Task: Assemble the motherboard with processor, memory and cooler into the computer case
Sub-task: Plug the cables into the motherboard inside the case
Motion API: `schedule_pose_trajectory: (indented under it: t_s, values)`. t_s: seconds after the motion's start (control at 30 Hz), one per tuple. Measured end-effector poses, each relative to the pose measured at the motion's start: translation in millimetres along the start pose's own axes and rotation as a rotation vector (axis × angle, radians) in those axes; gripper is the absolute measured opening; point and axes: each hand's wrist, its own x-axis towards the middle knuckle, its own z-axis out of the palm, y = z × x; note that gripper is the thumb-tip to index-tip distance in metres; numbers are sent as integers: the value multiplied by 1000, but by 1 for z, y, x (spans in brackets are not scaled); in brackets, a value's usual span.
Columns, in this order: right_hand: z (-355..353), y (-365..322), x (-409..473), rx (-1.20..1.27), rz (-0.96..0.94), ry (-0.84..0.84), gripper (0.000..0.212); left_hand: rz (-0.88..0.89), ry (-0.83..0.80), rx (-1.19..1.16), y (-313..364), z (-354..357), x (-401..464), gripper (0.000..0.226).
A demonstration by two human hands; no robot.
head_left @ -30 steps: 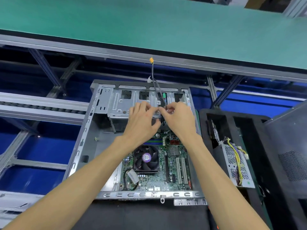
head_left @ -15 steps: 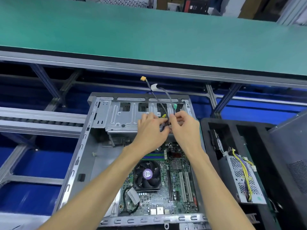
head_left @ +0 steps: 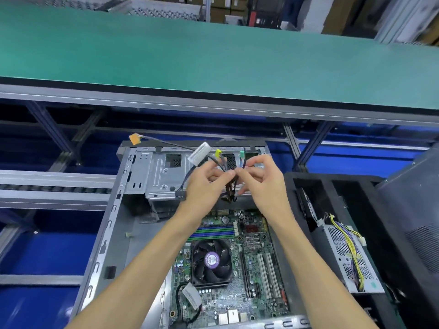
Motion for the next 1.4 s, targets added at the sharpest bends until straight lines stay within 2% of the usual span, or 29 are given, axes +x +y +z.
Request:
schedule_pose_trajectory:
  t_s: [0.07, 0.23, 0.47, 0.67, 0.77, 0.83, 0.93, 1.0, 1.07, 1.17, 1.23, 1.3, 1.4]
  values:
    - [3, 1, 1, -11, -9, 4, 17, 1, -10, -18, 2, 0, 1, 16]
    - [5, 4, 4, -39, 23, -15, 15, 57, 13, 184, 7, 1, 3, 14]
    - [6, 4, 9, 35, 78, -37, 13, 28, 24, 101, 7, 0, 6, 10]
    - [4, 3, 10, 107, 124, -133, 12, 28, 68, 54, 4, -2, 7, 13]
    - [5, 3, 14, 150, 156, -73, 9, 43, 66, 39, 7, -3, 4, 13]
    - [7, 4, 15, 146, 176, -8, 11, 131, 47, 51, 9, -3, 2, 12]
    - [11, 6, 13, -9, 123, -93, 17, 361, -20, 278, 9, -1, 0, 16]
    - [13, 4, 10, -152, 73, -200, 27, 436, 33, 422, 7, -1, 1, 19]
    - [12, -2, 10, -155, 88, -294, 35, 433, 150, 501, 6, -4, 3, 20]
    - [9, -6, 10, -42, 152, -407, 28, 362, 204, 616, 4, -12, 8, 25]
    - [7, -5, 10, -37, 122, -419, 23, 382, 209, 708, 0, -14, 7, 39]
    - [7, -2, 10, 37, 132, -363, 17, 422, 272, 777, -2, -17, 5, 56]
    - [8, 3, 10, 116, 168, -234, 20, 435, 332, 755, -2, -28, 5, 61]
